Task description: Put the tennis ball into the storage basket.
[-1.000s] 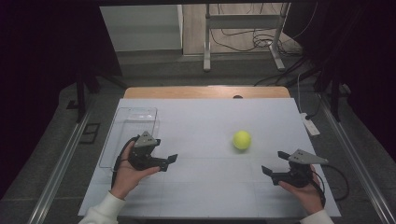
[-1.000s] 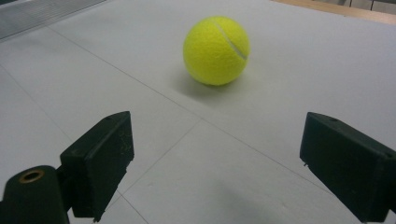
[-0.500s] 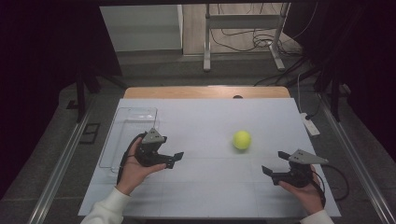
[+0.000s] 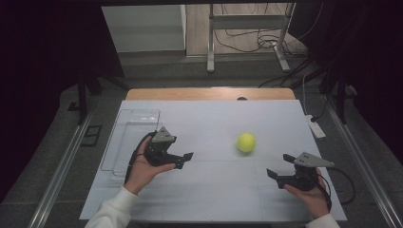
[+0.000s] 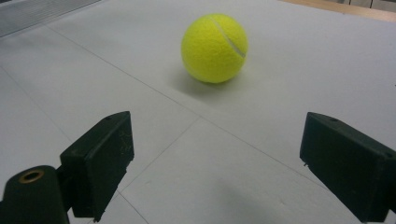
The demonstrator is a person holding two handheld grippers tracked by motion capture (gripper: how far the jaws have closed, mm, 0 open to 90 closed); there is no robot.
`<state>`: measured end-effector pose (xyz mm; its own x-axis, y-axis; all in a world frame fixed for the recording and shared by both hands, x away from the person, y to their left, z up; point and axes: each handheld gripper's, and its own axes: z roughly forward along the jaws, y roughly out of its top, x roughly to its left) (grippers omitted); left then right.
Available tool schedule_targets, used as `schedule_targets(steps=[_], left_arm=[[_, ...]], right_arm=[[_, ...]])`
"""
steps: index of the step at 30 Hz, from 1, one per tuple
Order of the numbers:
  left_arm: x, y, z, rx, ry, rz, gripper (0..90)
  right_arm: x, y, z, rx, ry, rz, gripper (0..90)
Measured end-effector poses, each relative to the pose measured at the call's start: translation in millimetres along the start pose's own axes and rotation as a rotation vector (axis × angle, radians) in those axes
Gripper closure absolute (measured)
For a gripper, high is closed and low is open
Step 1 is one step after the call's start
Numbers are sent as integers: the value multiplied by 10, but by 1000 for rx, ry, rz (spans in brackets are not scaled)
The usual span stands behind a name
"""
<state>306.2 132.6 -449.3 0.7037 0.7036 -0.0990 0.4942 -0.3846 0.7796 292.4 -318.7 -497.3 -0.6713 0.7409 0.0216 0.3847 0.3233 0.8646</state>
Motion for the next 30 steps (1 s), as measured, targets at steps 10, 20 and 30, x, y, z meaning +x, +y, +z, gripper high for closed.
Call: schedule_targets(steps=[10, 20, 30], left_arm=[[-23, 69, 70, 6, -12, 13, 127], [-35, 113, 143, 20, -24, 21, 126], [-51, 164, 188, 25, -36, 28, 125]], right_arm=[[-4, -4, 0, 2, 0, 0, 103], [-8, -9, 5, 5, 0, -2, 103], [-10, -14, 8, 7, 0, -1, 103]])
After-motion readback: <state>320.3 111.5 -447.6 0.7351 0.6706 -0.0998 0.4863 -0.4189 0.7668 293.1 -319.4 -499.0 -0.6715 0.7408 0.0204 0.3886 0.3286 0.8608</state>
